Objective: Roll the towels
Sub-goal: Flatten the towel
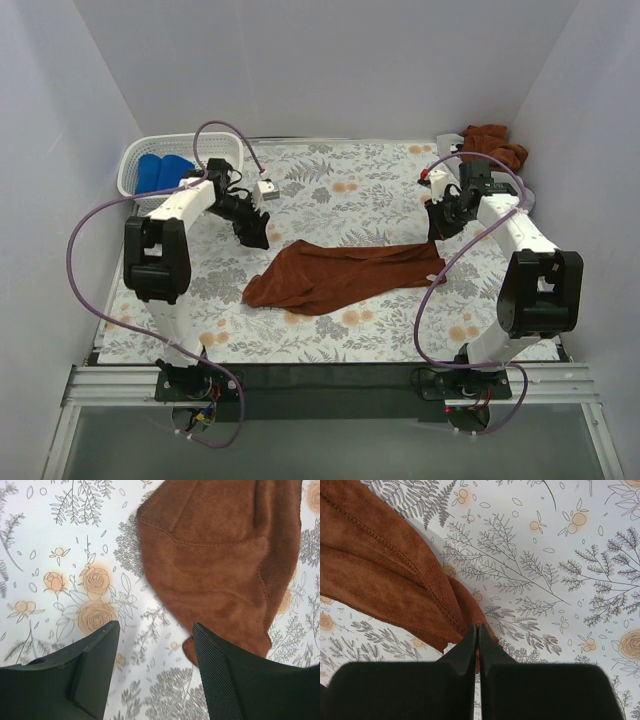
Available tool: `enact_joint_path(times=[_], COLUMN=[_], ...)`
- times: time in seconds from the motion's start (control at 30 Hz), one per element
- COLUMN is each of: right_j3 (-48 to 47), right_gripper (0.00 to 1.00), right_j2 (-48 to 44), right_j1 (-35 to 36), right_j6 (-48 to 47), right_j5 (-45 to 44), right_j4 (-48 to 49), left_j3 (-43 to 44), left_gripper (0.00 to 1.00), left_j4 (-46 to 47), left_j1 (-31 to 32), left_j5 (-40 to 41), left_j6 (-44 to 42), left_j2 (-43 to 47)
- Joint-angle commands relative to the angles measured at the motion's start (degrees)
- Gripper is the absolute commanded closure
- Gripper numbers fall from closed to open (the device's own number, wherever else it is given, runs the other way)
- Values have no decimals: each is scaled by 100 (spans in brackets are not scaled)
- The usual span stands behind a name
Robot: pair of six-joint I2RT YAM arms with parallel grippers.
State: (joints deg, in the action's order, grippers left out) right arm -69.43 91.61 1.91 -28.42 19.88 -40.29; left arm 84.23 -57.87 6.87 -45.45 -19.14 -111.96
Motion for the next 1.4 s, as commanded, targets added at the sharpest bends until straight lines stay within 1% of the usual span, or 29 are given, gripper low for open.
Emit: enact_joint_path(times=[0.0, 0.07, 0.1, 0.2, 0.23, 0.27, 0.3, 0.37, 0.4, 0.5, 0.53, 0.6, 0.77, 0.9, 0.93, 1.1, 1.13, 1.2, 1.33, 1.37], right_j3=[-203, -203, -220, -264, -273, -290, -299, -317, -317, -291, -212, -203, -203, -168, -159, -150, -159, -150, -124, -132], right_gripper=[99, 99, 99, 99, 99, 99, 99, 99, 99, 99, 99, 99, 99, 99, 99, 99, 99, 99, 99, 99], right_j2=[58, 67, 76, 93, 85, 93, 102, 111, 102, 120, 137, 155, 164, 181, 190, 182, 190, 190, 190, 190], right_j1=[-7, -7, -7, -15, -7, -7, -7, -7, -7, -7, -7, -7, -15, -16, -15, -33, -33, -42, -42, -42], right_j6=[223, 337, 364, 469, 478, 513, 531, 557, 566, 601, 610, 610, 610, 593, 592, 557, 549, 540, 540, 540], right_j5=[-19, -98, -168, -256, -265, -274, -309, -335, -353, -379, -379, -423, -432, -450, -441, -459, -459, -459, -432, -432], right_j4=[162, 171, 188, 171, 171, 171, 162, 162, 162, 171, 171, 180, 180, 180, 188, 197, 189, 189, 189, 197], left_j3=[-581, -1107, -1232, -1487, -1497, -1505, -1506, -1532, -1636, -1716, -1838, -1927, -1910, -1910, -1927, -2041, -2050, -2112, -2121, -2112], left_gripper=[44, 46, 48, 48, 47, 42, 42, 42, 42, 43, 43, 44, 45, 45, 46, 56, 60, 63, 72, 83], left_j4=[940, 1320, 1565, 1875, 1893, 1928, 1980, 1990, 2085, 2104, 2148, 2174, 2209, 2245, 2271, 2376, 2394, 2438, 2500, 2517], left_j1=[347, 726, 1110, 1806, 1922, 2019, 2202, 2370, 2615, 2924, 3195, 3398, 3680, 3777, 3777, 3769, 3760, 3742, 3690, 3672], left_j5=[411, 1035, 1656, 2407, 2427, 2514, 2584, 2620, 2733, 3050, 3182, 3262, 3490, 3596, 3674, 4193, 4307, 4369, 4448, 4466], left_j6=[471, 917, 1068, 1744, 1877, 2105, 2351, 2467, 2563, 2634, 2704, 2757, 2757, 2740, 2757, 2766, 2749, 2722, 2713, 2722], left_j2=[1602, 1949, 2133, 2135, 2091, 2047, 1968, 1915, 1906, 1819, 1636, 1555, 1318, 1160, 1133, 1168, 1211, 1291, 1484, 1502])
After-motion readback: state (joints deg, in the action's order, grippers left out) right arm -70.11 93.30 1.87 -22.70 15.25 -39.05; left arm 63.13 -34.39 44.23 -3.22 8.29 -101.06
